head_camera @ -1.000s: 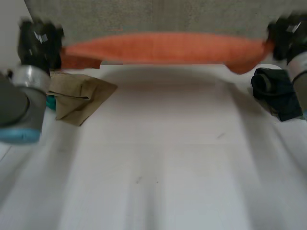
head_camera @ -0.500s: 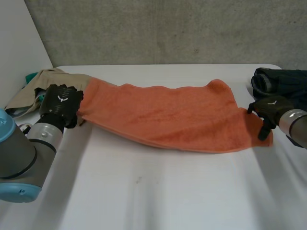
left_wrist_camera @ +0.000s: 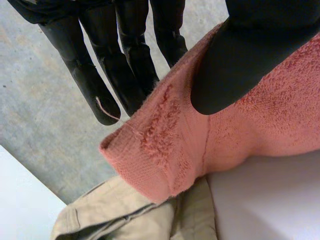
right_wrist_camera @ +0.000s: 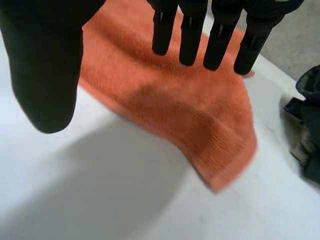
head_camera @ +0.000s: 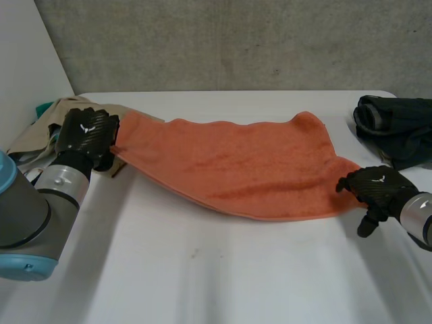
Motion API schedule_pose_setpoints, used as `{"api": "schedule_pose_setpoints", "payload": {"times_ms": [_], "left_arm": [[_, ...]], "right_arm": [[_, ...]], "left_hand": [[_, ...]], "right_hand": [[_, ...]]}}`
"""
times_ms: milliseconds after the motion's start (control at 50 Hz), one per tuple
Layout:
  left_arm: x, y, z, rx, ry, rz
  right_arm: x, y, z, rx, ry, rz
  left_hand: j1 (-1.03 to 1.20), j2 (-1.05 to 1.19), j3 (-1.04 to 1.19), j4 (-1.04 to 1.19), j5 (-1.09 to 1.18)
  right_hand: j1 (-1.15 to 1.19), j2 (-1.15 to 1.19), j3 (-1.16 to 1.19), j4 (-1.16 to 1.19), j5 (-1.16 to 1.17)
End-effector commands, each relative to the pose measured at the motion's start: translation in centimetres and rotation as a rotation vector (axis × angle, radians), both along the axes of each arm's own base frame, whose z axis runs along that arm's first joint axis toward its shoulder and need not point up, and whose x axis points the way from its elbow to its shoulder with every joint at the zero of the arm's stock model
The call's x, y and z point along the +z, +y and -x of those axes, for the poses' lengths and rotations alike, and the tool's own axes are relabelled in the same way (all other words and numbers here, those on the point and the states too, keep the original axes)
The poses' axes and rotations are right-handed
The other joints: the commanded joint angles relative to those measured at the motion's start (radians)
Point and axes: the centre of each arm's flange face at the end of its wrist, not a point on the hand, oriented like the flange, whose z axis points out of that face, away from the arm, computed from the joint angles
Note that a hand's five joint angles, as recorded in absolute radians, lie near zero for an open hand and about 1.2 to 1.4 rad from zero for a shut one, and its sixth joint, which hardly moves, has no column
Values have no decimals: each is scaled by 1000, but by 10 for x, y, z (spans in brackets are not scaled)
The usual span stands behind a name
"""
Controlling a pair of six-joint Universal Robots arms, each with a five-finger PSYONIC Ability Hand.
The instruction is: Fold the laundry.
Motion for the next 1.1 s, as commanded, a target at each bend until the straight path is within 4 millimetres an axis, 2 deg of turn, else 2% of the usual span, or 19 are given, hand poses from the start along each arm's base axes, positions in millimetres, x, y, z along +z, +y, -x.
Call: {"api": "schedule_pose_setpoints", "payload": {"times_ms": [20,60,200,220,300,360,440,500,580,640,660,680,740,760,820,840,920,1000,1100], "left_arm": [[24,3,9,-28,34,32],[34,5,12,-40,48,32],[65,12,25,-85,95,36],[72,13,29,-97,107,41],[89,17,37,-123,133,47],[100,20,42,-139,150,54],[117,23,47,-156,184,63],[132,25,46,-151,220,83],[146,26,44,-150,256,108],[155,29,41,-148,272,128],[156,29,40,-144,275,133],[157,29,39,-143,276,136],[161,30,37,-137,282,145],[162,31,36,-137,284,148],[166,33,33,-129,293,157],[169,34,31,-124,296,163],[168,30,24,-100,295,164],[163,25,18,-76,287,149],[157,25,16,-68,281,131]], "right_arm": [[3,8,-37,-28,-309,-21],[7,19,-62,4,-415,-29],[28,43,-116,25,-664,-26],[28,55,-133,36,-695,-34],[14,74,-170,38,-698,-27],[8,78,-186,2,-702,-6],[-13,71,-191,-61,-670,-6],[-19,68,-191,-81,-658,0],[-25,59,-183,-128,-641,14],[-24,38,-164,-218,-624,50],[-24,29,-155,-255,-618,62],[-22,7,-133,-330,-606,90],[-15,-17,-101,-410,-576,139],[-14,-28,-82,-445,-541,162],[-15,-43,-60,-463,-490,185],[-18,-52,-46,-467,-456,192],[-21,-65,-21,-451,-391,190],[-25,-69,-13,-419,-360,178],[-26,-66,-16,-370,-360,144]], "left_hand": [[242,196,204,195,233],[242,196,204,195,233],[242,196,204,195,233],[242,196,204,195,233],[242,196,204,195,233],[242,196,204,195,233],[242,196,204,195,233],[242,196,204,195,233],[242,196,204,195,233],[242,196,204,195,233],[242,196,204,195,233],[242,196,204,195,233],[242,196,204,195,233],[242,196,204,195,233],[242,196,204,195,233],[242,196,204,195,233],[242,196,204,195,233],[242,196,204,195,233],[242,196,204,195,233]], "right_hand": [[-121,-113,-117,-106,-87],[-202,-195,-199,-188,-169],[-234,-226,-231,-220,-200],[-234,-226,-231,-220,-200],[-234,-226,-231,-220,-200],[-234,-226,-231,-220,-200],[-234,-226,-231,-220,-200],[-234,-226,-231,-220,-200],[-234,-226,-231,-220,-200],[-234,-226,-231,-220,-200],[-189,-181,-186,-174,-155],[-122,-114,-118,-107,-88],[31,39,34,45,65],[151,158,154,165,184],[272,280,276,287,306],[331,338,334,345,364],[451,459,454,465,484],[493,500,496,507,526],[636,644,640,651,670]]}}
